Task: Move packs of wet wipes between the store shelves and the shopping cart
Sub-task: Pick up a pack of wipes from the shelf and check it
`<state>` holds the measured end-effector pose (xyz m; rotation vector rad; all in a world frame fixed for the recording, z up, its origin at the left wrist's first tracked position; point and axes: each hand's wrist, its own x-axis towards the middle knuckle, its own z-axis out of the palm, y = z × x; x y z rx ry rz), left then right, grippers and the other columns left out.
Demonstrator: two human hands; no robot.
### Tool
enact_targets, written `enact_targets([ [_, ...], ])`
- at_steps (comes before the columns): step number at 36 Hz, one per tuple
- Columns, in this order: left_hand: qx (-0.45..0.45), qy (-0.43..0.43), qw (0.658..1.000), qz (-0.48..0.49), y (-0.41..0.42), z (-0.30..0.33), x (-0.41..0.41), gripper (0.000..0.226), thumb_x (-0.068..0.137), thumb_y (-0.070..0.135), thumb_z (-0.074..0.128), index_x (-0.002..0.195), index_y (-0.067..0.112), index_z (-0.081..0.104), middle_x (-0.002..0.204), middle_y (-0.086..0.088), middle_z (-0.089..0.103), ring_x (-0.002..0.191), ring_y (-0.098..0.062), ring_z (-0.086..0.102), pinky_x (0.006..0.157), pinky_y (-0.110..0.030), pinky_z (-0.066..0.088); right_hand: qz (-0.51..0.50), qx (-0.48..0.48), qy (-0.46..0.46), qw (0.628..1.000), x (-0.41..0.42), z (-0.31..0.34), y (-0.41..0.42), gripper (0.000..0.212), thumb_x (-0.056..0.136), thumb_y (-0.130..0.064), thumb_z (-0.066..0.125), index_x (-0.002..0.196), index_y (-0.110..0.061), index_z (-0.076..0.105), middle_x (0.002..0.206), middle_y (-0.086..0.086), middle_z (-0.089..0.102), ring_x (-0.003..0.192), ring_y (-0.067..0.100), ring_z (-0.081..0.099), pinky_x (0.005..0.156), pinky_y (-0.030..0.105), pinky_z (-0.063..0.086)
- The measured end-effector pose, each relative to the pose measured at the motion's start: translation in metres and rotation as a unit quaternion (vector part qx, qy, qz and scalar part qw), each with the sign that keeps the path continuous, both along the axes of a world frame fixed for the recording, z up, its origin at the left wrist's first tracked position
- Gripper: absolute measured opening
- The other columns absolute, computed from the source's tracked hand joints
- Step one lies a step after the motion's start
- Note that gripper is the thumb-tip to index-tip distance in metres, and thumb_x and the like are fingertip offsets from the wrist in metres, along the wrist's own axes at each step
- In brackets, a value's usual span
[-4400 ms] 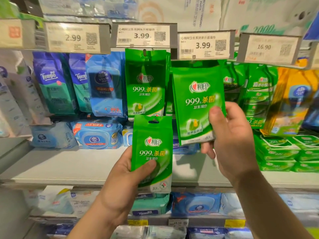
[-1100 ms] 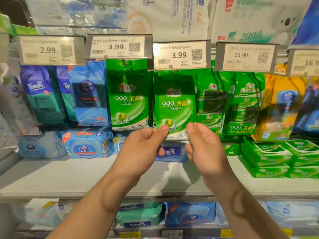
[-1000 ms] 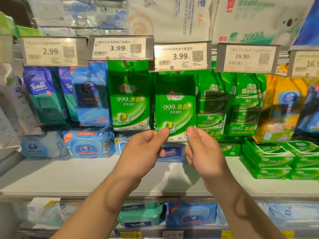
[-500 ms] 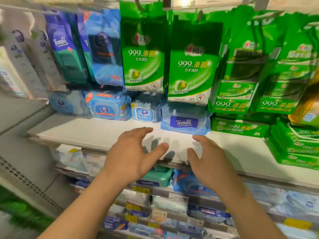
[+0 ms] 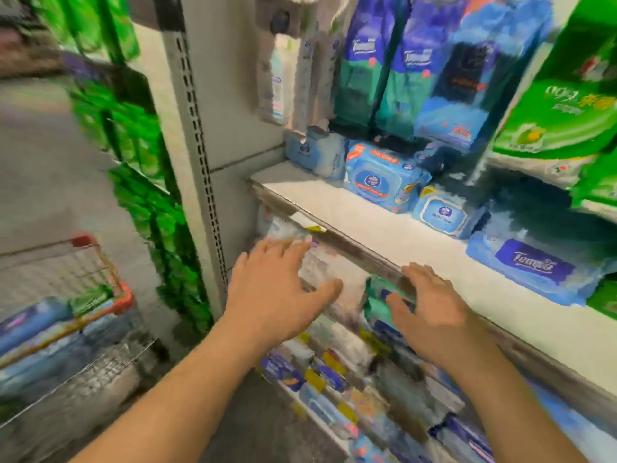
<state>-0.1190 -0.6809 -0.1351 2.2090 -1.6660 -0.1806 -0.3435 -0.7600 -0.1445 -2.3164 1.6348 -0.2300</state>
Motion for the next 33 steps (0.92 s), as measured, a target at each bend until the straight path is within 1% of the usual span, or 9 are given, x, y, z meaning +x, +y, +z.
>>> enact_targets([
  [3,-0.006,0.011,0.999,0.04,0.028,0.0,0.041,0.081,0.077,0.088,0.04,0.138,0.037,0.054,0.146,0.009,0.053,0.138,-0.021,0.044,0.112,-0.044,0.039,0.037,-0.028,0.016,0.999,0.051,0.005,0.009,0.051,0.097,-0.041,0.052,0.141,-0.015,0.051,0.141,0.008,0.055,0.127,0.03,0.05,0.106,0.032,0.033],
  [5,-0.025,0.023,0.997,0.066,0.048,0.001,0.071,0.079,0.075,0.089,0.038,0.129,0.036,0.059,0.136,0.007,0.058,0.13,-0.022,0.049,0.107,-0.044,0.043,0.072,-0.035,0.034,0.996,0.089,0.006,0.015,0.054,0.097,-0.04,0.055,0.142,-0.01,0.052,0.144,0.012,0.055,0.132,0.03,0.05,0.111,0.031,0.028],
  [9,0.003,0.068,0.989,0.132,0.097,-0.009,0.139,0.089,0.08,0.088,0.04,0.154,0.038,0.035,0.164,0.01,0.029,0.152,-0.019,0.024,0.122,-0.046,0.027,0.121,-0.021,0.051,0.991,0.172,0.013,0.038,0.055,0.097,-0.037,0.059,0.146,-0.014,0.047,0.147,0.01,0.051,0.134,0.032,0.047,0.11,0.035,0.033],
  [14,-0.008,0.109,0.969,0.22,0.159,-0.022,0.216,0.093,0.083,0.085,0.042,0.16,0.037,0.021,0.168,0.013,0.017,0.154,-0.014,0.019,0.12,-0.043,0.03,0.184,-0.005,0.045,0.982,0.272,0.014,0.069,0.041,0.098,-0.039,0.058,0.134,-0.02,0.054,0.137,0.009,0.057,0.124,0.031,0.053,0.099,0.037,0.041],
  [17,-0.006,0.131,0.954,0.27,0.195,-0.031,0.255,0.094,0.085,0.084,0.043,0.161,0.035,0.018,0.169,0.012,0.016,0.154,-0.014,0.019,0.122,-0.045,0.029,0.237,-0.001,0.066,0.969,0.327,0.007,0.085,0.056,0.097,-0.045,0.057,0.144,-0.017,0.047,0.146,0.009,0.053,0.13,0.031,0.051,0.104,0.037,0.04],
  [23,-0.009,0.17,0.914,0.368,0.253,-0.049,0.314,0.093,0.084,0.082,0.048,0.16,0.036,0.02,0.168,0.012,0.019,0.153,-0.017,0.024,0.121,-0.047,0.031,0.339,0.021,0.064,0.938,0.422,-0.011,0.121,0.066,0.099,-0.046,0.055,0.155,-0.016,0.035,0.161,0.004,0.037,0.148,0.022,0.034,0.118,0.033,0.028],
  [26,-0.023,0.162,0.901,0.402,0.276,-0.059,0.338,0.085,0.087,0.075,0.052,0.156,0.033,0.028,0.163,0.01,0.031,0.145,-0.017,0.037,0.114,-0.044,0.04,0.375,0.034,0.08,0.923,0.465,-0.024,0.135,0.064,0.099,-0.047,0.054,0.154,-0.018,0.036,0.159,0.006,0.038,0.146,0.026,0.036,0.119,0.037,0.03],
  [29,-0.004,0.159,0.883,0.441,0.294,-0.066,0.364,0.085,0.087,0.074,0.052,0.156,0.03,0.029,0.162,0.009,0.033,0.144,-0.019,0.038,0.111,-0.039,0.04,0.406,0.051,0.081,0.909,0.506,-0.037,0.145,0.057,0.098,-0.047,0.057,0.144,-0.016,0.046,0.148,0.009,0.049,0.135,0.03,0.046,0.114,0.04,0.035],
  [33,-0.006,0.16,0.859,0.486,0.309,-0.081,0.406,0.079,0.084,0.071,0.059,0.149,0.03,0.041,0.152,0.007,0.046,0.134,-0.019,0.047,0.108,-0.038,0.043,0.448,0.057,0.059,0.89,0.561,-0.058,0.149,0.062,0.097,-0.047,0.058,0.149,-0.017,0.043,0.151,0.007,0.049,0.136,0.028,0.048,0.111,0.039,0.04],
])
